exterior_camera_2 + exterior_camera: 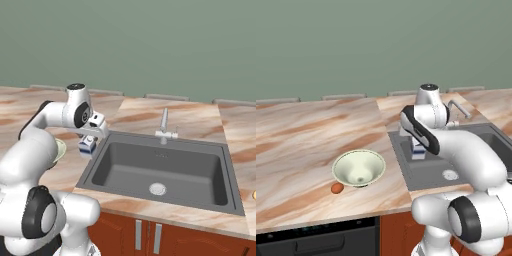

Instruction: Gather the eggs and milk located in the vicinity of the sink area and place them right next to the bowl.

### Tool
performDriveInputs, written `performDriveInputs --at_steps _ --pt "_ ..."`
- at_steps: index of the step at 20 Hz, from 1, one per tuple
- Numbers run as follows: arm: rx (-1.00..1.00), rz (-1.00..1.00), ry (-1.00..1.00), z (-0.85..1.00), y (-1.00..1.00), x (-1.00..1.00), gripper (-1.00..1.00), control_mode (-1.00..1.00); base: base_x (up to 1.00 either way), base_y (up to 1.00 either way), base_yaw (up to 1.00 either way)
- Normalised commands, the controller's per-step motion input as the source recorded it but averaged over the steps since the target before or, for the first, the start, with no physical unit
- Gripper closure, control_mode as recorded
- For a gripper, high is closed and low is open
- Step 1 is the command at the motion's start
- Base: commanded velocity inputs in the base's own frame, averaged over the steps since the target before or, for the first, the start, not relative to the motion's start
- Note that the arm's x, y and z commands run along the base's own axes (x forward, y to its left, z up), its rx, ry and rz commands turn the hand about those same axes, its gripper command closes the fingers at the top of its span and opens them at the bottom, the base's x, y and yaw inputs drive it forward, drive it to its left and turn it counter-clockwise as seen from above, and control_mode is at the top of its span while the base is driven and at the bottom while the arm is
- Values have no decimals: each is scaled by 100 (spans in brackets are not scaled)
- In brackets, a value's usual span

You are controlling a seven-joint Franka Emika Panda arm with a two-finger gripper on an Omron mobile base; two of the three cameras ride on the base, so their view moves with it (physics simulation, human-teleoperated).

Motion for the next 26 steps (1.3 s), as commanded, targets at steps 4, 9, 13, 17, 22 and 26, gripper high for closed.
performDriveInputs --at_steps 4,9,13,17,22,26 --pt "4 5 0 -19 22 32 100 -100 0 0 0" --pt "1 3 0 -17 28 15 100 -100 0 0 0" --pt "0 1 0 -21 42 4 100 -100 0 0 0" --pt "0 2 0 -25 36 0 100 -100 0 0 0" --pt "-1 2 1 -27 19 0 100 -100 0 0 0" --pt "-1 1 5 -22 8 1 100 -100 0 0 0"
